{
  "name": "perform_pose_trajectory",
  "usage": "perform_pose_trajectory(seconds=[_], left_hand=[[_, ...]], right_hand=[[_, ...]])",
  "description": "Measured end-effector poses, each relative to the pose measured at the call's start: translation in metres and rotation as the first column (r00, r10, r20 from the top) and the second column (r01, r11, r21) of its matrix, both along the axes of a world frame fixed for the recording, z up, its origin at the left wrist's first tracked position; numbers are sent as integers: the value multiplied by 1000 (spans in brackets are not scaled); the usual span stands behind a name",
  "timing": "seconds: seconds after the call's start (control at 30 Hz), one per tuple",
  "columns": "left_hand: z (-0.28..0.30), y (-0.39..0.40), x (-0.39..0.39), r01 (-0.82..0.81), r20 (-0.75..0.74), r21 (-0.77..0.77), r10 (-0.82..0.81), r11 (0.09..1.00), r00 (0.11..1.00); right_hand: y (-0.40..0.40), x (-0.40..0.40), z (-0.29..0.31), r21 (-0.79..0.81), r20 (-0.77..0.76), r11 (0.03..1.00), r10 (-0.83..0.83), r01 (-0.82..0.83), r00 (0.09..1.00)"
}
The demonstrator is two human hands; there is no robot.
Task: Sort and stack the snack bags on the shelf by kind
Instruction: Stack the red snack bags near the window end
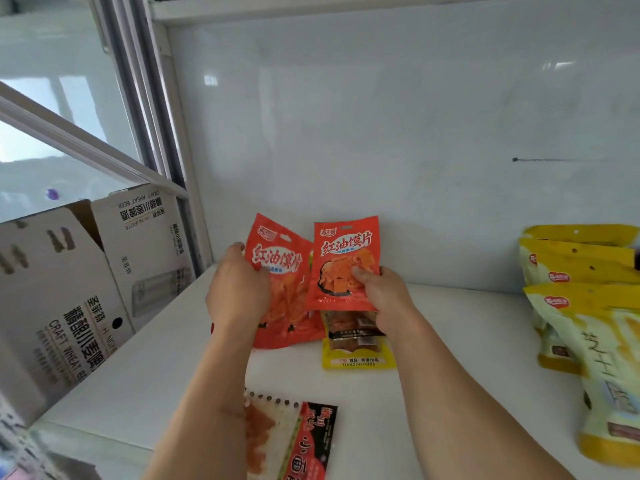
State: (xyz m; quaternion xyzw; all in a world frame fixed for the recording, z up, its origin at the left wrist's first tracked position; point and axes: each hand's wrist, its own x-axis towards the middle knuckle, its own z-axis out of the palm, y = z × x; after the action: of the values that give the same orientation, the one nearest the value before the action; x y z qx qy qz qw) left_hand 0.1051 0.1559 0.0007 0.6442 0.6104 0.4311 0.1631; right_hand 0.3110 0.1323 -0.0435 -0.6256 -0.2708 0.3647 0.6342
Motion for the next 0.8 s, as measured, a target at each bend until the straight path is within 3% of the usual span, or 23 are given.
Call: perform_pose_trajectory(seconds=[0.2,0.3,0.53,0.8], left_hand=[[10,-5,21,154,398,-9,-138,988,907],[5,-10,41,271,527,-60,-200,961,826],[-8,-28,95,417,550,-117,-291,901,783],[-45,-56,165,588,398,-245,-473,771,786]], right_hand=[[-20,20,9,163,-30,981,-98,102,995],[-39,45,11,185,84,971,-169,151,982],[-80,102,-19,112,285,952,-305,284,909],[-96,132,-25,-9,416,936,-316,351,853]])
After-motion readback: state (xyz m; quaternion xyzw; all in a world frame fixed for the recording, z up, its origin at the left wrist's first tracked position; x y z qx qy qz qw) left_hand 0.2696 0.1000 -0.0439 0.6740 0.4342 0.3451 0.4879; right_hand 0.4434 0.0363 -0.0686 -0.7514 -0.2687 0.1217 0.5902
